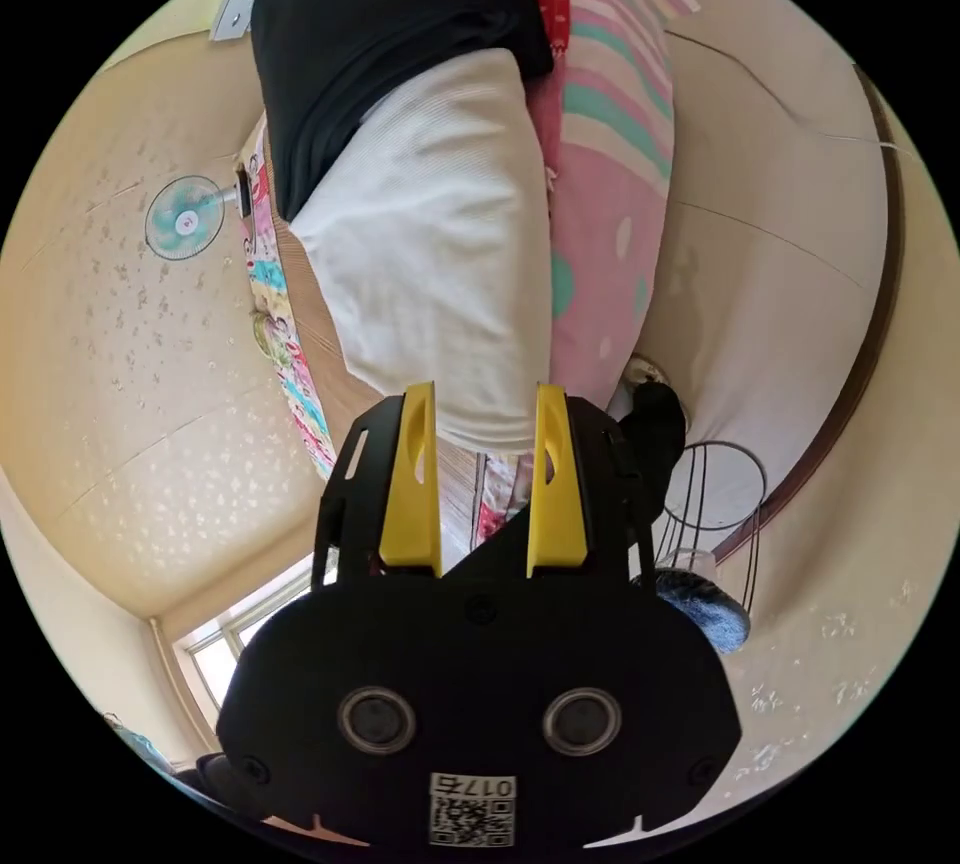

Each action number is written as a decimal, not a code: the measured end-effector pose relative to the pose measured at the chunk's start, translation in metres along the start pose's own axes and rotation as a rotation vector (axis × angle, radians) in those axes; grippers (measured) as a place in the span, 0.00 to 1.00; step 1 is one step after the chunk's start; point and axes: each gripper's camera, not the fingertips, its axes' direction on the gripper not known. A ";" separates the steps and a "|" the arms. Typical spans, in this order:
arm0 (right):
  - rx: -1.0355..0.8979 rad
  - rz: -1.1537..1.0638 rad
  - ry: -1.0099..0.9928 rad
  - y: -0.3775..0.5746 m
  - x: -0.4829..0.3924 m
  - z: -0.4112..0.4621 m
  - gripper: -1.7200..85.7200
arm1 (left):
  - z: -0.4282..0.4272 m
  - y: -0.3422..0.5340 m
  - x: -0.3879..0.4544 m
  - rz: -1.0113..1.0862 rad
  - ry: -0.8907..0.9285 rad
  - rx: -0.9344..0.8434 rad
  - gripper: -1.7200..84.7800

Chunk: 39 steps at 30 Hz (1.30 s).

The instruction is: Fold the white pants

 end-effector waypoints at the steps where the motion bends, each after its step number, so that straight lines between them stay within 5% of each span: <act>1: 0.022 0.012 0.014 -0.004 0.001 -0.001 0.17 | -0.003 0.005 0.004 -0.014 -0.016 0.016 0.01; 7: 0.153 0.065 0.003 -0.019 -0.016 -0.006 0.10 | 0.000 0.040 0.036 -0.032 -0.092 0.029 0.01; 10: 0.131 -0.147 0.127 0.001 -0.073 -0.014 0.06 | 0.003 0.059 0.050 0.000 -0.117 0.036 0.01; 13: -0.010 -0.453 0.087 0.029 -0.135 -0.017 0.04 | 0.008 0.079 0.054 0.001 -0.110 0.057 0.01; 18: -0.536 -0.991 0.011 0.097 -0.230 0.055 0.02 | 0.028 0.093 0.048 -0.057 -0.033 0.069 0.01; 22: -0.886 -1.062 -0.039 0.138 -0.246 0.111 0.02 | 0.041 0.083 0.053 -0.082 0.044 0.098 0.01; 25: -0.791 -1.039 -0.120 0.142 -0.258 0.091 0.03 | 0.039 0.079 0.070 -0.038 0.058 0.121 0.01; 27: -0.540 -0.964 -0.136 0.119 -0.256 0.051 0.05 | 0.036 0.079 0.080 0.001 0.018 0.124 0.01; 31: -0.123 -0.759 0.111 0.071 -0.228 0.001 0.13 | 0.033 0.086 0.093 0.054 -0.060 0.141 0.03; 35: -0.219 -0.607 0.103 0.016 -0.197 0.016 0.18 | 0.047 0.088 0.093 0.057 -0.056 0.118 0.06; 39: -0.285 -0.611 -0.111 0.015 -0.215 0.028 0.08 | 0.070 0.081 0.103 0.062 -0.049 0.077 0.07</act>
